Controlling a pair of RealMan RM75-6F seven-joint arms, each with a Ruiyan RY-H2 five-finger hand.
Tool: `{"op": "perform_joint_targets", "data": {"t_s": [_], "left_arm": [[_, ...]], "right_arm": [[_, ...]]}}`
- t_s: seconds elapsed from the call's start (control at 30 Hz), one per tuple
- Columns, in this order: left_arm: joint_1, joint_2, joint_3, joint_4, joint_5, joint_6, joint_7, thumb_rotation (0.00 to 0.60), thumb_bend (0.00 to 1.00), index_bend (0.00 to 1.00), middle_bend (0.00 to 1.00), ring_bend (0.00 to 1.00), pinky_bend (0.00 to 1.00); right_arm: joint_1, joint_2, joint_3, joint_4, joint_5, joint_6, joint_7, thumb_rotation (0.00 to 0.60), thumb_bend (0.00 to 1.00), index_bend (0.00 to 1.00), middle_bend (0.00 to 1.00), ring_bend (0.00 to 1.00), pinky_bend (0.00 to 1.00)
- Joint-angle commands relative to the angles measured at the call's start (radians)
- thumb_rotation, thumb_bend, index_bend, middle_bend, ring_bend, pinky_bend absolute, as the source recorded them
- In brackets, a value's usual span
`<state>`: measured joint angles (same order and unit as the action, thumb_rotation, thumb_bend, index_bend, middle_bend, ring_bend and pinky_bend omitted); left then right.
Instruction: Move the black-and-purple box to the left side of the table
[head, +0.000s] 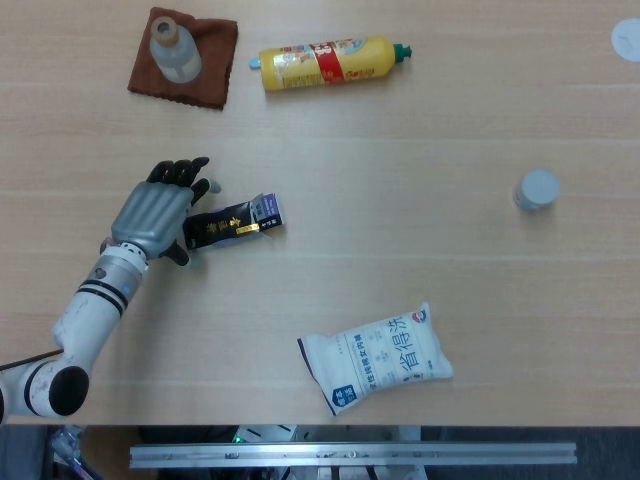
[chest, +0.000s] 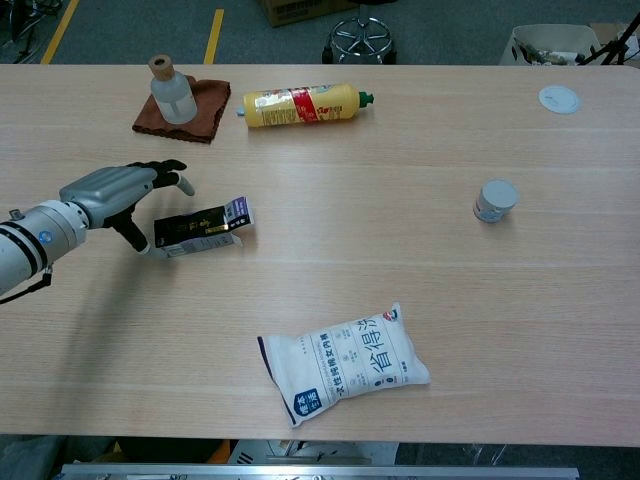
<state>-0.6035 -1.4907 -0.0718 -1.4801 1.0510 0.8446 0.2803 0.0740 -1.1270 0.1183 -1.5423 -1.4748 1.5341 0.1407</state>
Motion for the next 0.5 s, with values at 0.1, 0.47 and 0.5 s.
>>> {"op": "perform_joint_targets", "data": {"t_s": [0.1, 0.47, 0.5], "left_arm": [[-0.001, -0.013, 0.001, 0.024, 0.007, -0.003, -0.023, 0.6, 0.0, 0.2, 0.0, 0.0, 0.05], [0.006, -0.026, 0.003, 0.066, 0.024, 0.002, -0.073, 0.6, 0.0, 0.2, 0.0, 0.0, 0.05], [0.006, -0.027, 0.002, 0.069, 0.026, 0.003, -0.077, 0.6, 0.0, 0.2, 0.0, 0.0, 0.05]], "right_arm": [[-0.002, 0.001, 0.0, 0.0, 0.001, 0.001, 0.0, 0.6, 0.23, 0.31, 0.22, 0.15, 0.22], [-0.007, 0.002, -0.001, -0.003, 0.0, 0.005, -0.003, 0.6, 0.23, 0.31, 0.22, 0.15, 0.22], [-0.007, 0.002, -0.001, -0.003, 0.0, 0.005, -0.004, 0.6, 0.23, 0.31, 0.22, 0.15, 0.22]]}}
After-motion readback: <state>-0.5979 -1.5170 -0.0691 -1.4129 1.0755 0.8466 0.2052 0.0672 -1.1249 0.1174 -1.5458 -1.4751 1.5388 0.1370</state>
